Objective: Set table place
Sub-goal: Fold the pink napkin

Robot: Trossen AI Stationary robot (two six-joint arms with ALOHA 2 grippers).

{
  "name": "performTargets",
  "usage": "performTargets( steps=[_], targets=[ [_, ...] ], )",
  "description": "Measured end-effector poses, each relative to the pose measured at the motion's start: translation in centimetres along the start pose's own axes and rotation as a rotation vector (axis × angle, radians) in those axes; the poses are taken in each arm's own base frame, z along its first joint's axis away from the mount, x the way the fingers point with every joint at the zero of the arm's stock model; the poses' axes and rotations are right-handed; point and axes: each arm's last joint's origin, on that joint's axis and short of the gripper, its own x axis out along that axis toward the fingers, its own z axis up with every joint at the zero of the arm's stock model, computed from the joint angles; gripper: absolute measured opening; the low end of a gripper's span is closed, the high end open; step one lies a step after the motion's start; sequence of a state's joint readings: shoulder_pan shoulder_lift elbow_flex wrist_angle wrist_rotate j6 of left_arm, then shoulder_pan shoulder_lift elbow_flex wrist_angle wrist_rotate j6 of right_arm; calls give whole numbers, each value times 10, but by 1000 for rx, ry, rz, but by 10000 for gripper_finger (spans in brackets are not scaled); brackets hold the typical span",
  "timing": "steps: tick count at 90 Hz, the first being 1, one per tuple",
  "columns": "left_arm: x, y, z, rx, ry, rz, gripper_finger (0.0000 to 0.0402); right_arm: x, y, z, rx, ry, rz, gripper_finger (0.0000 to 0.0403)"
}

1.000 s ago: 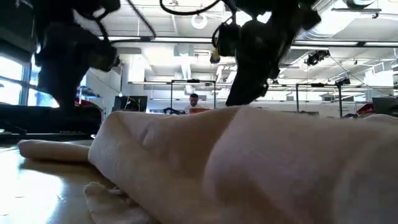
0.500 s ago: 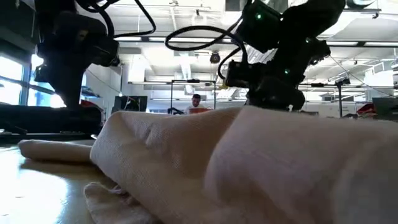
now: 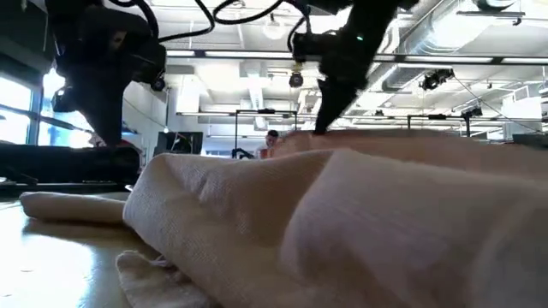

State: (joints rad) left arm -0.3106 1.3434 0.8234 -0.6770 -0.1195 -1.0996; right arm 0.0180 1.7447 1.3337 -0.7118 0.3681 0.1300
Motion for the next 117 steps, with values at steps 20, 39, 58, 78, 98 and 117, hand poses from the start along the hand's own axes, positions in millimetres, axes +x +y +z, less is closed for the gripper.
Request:
performTargets(
  steps=[20, 39, 58, 78, 98, 117],
  targets=[
    [-1, -2, -3, -86, -70, 20, 0, 8, -37, 14, -9, -59, -111, 0],
    [-2, -6, -7, -99, -111, 10, 0, 16, -64, 11, 54, -15, -120, 0],
    [12, 7, -17, -250, -46, 33, 15, 16, -63, 8, 40, 15, -81, 0],
    [28, 29, -28, -382, -5, 113, 107, 14, -52, 8, 40, 9, -17, 0],
    [38, 46, -35, -424, -47, 185, 198, 11, -42, 6, 11, 22, 16, 0],
    [53, 56, -40, -419, -105, 145, 200, 9, -35, 5, -8, 31, 41, 0]
  ],
)
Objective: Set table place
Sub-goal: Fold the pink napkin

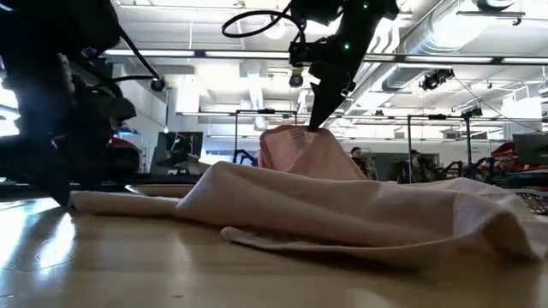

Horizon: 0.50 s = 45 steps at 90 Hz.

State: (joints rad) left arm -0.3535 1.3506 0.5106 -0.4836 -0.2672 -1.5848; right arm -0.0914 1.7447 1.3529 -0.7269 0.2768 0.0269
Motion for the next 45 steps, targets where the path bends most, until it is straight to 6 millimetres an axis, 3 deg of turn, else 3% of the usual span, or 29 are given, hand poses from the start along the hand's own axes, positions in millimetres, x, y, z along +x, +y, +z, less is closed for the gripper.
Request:
performTargets(
  steps=[17, 36, 45],
  targets=[
    [3, 2, -2, -1, -47, 6, 150, -1, 4, -3, 11, 30, 30, 0],
    [6, 2, -2, 21, -82, 7, 20, -5, 12, -5, 54, 41, 65, 0],
    [2, -2, -1, 27, -98, -9, 7, -17, 16, -6, 74, 27, 100, 0]
  ],
)
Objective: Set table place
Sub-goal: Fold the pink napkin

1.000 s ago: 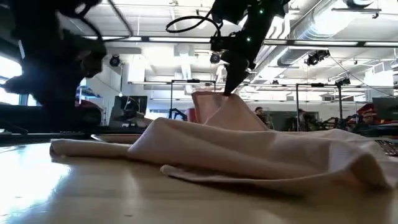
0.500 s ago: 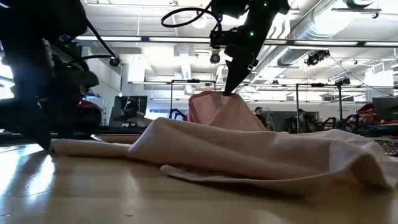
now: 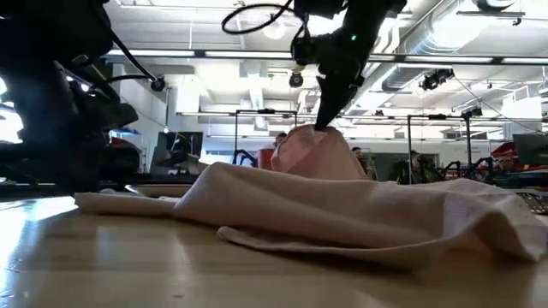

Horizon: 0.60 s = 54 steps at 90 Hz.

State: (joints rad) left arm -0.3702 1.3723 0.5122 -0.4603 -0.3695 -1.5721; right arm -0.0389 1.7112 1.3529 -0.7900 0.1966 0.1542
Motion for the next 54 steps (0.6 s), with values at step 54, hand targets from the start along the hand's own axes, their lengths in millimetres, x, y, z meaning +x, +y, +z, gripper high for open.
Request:
performTargets(
  steps=[54],
  targets=[
    [-227, -128, 55, 503, -376, -491, 0, -147, 0, -29, 136, -171, 867, 0]
  ],
)
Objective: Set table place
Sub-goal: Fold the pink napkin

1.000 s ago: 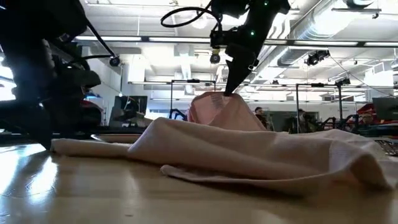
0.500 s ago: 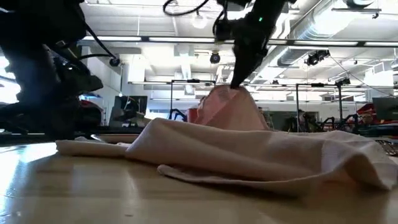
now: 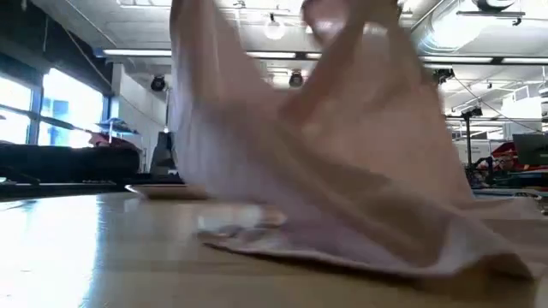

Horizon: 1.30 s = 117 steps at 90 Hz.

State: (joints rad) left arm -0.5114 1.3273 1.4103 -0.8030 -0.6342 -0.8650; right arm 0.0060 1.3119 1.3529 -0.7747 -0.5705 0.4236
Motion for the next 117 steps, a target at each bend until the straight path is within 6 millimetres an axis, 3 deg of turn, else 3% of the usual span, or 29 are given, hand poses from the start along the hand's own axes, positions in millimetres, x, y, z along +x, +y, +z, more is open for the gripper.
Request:
performTargets(
  steps=[17, 24, 31, 42, 54, 64, 79, 91, 117],
  targets=[
    [-65, -18, 63, 46, -141, -224, 0, -29, 43, -1, -19, -104, 303, 0],
    [-81, -18, 76, 66, -169, -268, 0, -43, 55, -2, -49, -177, 353, 0],
    [-83, -10, 78, 103, -164, -183, 0, -51, 55, -3, -34, -255, 279, 0],
    [-67, 19, 68, 82, -55, 83, 0, -48, 30, -10, 113, -241, -10, 0],
    [-36, 52, 44, 55, 54, 418, 0, -35, -11, -20, 327, -120, -412, 0],
    [-7, 73, 22, 58, 126, 578, 0, -22, -40, -27, 400, -11, -645, 0],
    [37, 94, -11, 34, 161, 657, 0, 7, -82, -39, 423, 49, -733, 0],
    [61, 110, -29, 13, 146, 693, 0, 23, -114, -53, 457, 38, -815, 0],
    [74, 136, -33, 95, 210, 774, 0, 23, -141, -68, 446, 38, -973, 0]
  ],
)
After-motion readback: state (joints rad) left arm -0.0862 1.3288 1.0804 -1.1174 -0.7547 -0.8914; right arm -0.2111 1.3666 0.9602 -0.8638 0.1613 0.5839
